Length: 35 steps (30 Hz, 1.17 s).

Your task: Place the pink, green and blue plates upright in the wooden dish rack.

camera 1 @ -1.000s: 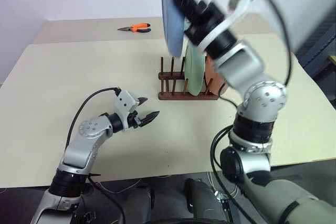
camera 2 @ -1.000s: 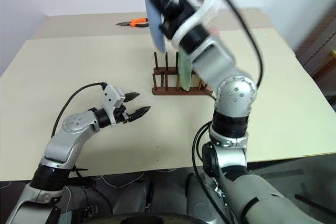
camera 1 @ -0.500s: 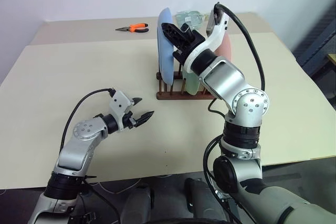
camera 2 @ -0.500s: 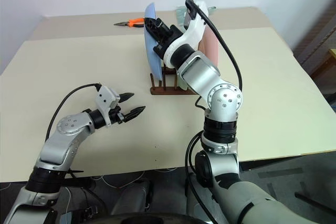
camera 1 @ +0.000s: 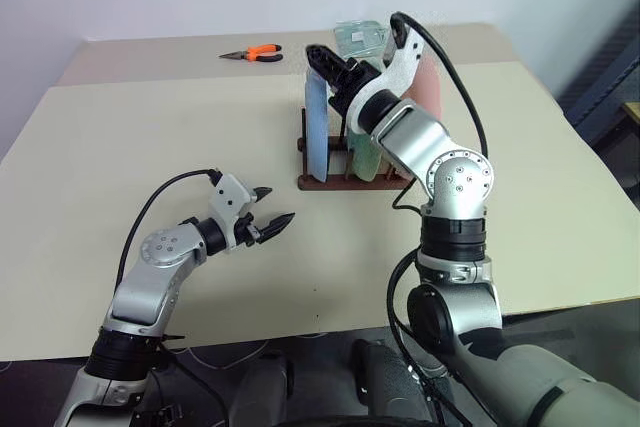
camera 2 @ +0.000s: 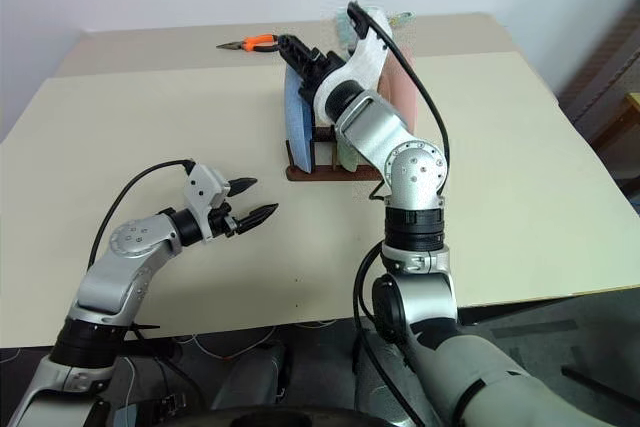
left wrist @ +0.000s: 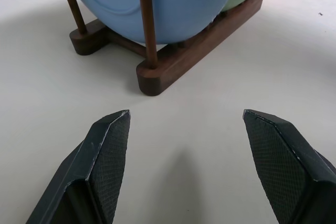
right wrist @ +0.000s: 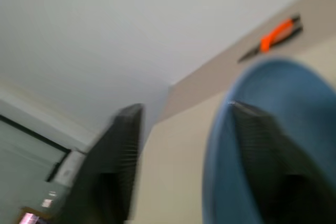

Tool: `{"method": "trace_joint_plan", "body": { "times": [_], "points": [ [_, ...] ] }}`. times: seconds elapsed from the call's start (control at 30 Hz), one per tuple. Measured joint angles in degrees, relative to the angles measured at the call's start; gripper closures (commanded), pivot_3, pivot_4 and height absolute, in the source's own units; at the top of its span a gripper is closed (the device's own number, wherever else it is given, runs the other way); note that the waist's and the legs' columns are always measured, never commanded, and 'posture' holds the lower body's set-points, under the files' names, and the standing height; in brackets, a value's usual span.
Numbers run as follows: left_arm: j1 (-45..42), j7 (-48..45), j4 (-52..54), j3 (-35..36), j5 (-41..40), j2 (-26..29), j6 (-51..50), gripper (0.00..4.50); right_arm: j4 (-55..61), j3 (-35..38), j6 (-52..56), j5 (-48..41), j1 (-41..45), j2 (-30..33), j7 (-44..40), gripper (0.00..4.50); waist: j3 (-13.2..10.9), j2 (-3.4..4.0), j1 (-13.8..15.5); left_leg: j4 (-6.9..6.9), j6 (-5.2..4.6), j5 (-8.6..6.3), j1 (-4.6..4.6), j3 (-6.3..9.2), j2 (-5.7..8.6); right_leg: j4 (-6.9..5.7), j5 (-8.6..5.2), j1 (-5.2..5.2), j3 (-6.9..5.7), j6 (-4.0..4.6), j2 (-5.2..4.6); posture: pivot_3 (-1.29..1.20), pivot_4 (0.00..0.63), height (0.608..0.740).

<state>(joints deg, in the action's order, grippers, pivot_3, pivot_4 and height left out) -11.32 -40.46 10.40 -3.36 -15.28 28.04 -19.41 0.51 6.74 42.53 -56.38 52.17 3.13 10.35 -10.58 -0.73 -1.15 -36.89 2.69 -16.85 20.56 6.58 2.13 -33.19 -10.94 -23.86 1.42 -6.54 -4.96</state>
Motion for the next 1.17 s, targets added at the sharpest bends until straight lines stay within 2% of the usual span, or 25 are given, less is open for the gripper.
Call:
{"method": "trace_joint_plan", "body": {
  "times": [0.17,0.23,0.33,0.43,0.5,0.57,0.67,0.83,1.03,1.17],
  "points": [
    [0.8,0.0,1.2,-0.4,0.0,-0.2,-0.3,0.95,10.5,-11.3,-7.9,17.0,-0.6,15.8,-17.0,1.12,0.0,-0.03,0.0,0.00,0.00,0.00,0.05,0.00,0.01,0.05,-0.11,-0.01,-0.01,-0.18,-0.01,0.00,0.150,0.740],
    [1.6,0.1,2.1,-0.4,0.0,-0.1,-0.4,0.95,18.2,-10.2,-11.9,19.1,-4.8,25.1,-26.7,1.12,0.0,-0.13,0.5,-0.03,0.01,-0.01,0.05,0.09,0.02,0.14,-0.16,0.15,-0.09,-0.25,-0.04,0.00,0.150,0.740],
    [1.5,0.0,2.2,-0.7,0.0,-0.1,-0.6,0.95,24.0,-0.4,-10.5,12.1,-13.3,32.6,-35.8,1.12,0.0,-0.20,0.6,-0.08,0.00,-0.01,0.01,0.08,0.06,0.28,-0.18,0.33,-0.08,-0.21,-0.11,0.00,0.150,0.740],
    [1.9,-0.7,2.4,-1.1,0.1,0.6,-0.6,0.95,25.5,15.7,-3.8,4.7,-31.3,44.6,-45.7,1.12,0.0,-0.21,1.6,-0.09,-0.08,-0.06,-0.01,0.02,0.05,0.56,-0.22,0.45,-0.08,-0.24,-0.14,0.00,0.150,0.740],
    [1.6,-1.1,1.3,-1.2,0.1,0.8,-0.6,0.95,24.4,23.2,-1.6,4.4,-40.5,48.0,-49.0,1.12,0.0,-0.11,1.7,-0.10,-0.08,-0.06,-0.03,-0.11,0.02,0.60,-0.19,0.44,-0.04,-0.20,-0.14,0.00,0.150,0.740],
    [0.7,-1.3,0.6,-1.7,0.1,0.4,-0.4,0.95,24.5,25.1,-2.5,6.8,-47.1,49.1,-51.8,1.12,0.0,-0.11,1.3,-0.09,-0.09,-0.07,-0.09,-0.15,-0.07,0.60,-0.17,0.45,-0.05,-0.18,-0.08,0.00,0.150,0.740],
    [-0.6,-1.3,-1.1,-1.8,0.4,0.0,0.2,0.95,22.1,20.6,-6.7,14.3,-52.3,47.8,-53.2,1.12,0.0,-0.11,0.4,-0.09,-0.08,-0.07,-0.12,-0.19,-0.09,0.60,-0.17,0.44,-0.05,-0.18,-0.07,0.00,0.150,0.740],
    [-0.6,-0.1,-2.9,-1.8,1.5,-0.2,1.0,0.95,12.9,14.0,-15.2,24.0,-50.0,44.0,-52.5,1.12,0.0,-0.10,0.5,-0.08,-0.07,-0.07,-0.06,-0.19,-0.05,0.63,-0.13,0.40,-0.05,-0.19,-0.10,0.00,0.150,0.740],
    [2.6,0.5,-2.8,0.8,1.7,1.8,1.4,0.95,6.1,11.4,-23.8,30.1,-48.4,42.9,-54.7,1.12,0.0,-0.11,0.6,-0.09,-0.08,-0.07,-0.07,-0.16,-0.03,0.65,-0.13,0.44,-0.05,-0.18,-0.12,0.00,0.150,0.740],
    [4.3,0.6,-2.6,0.9,2.1,2.5,2.2,0.95,4.9,10.6,-25.4,31.5,-48.7,41.3,-54.8,1.12,0.0,-0.10,0.6,-0.10,-0.08,-0.07,-0.07,-0.15,-0.03,0.65,-0.13,0.45,-0.05,-0.18,-0.12,0.00,0.150,0.740]
  ]
}}
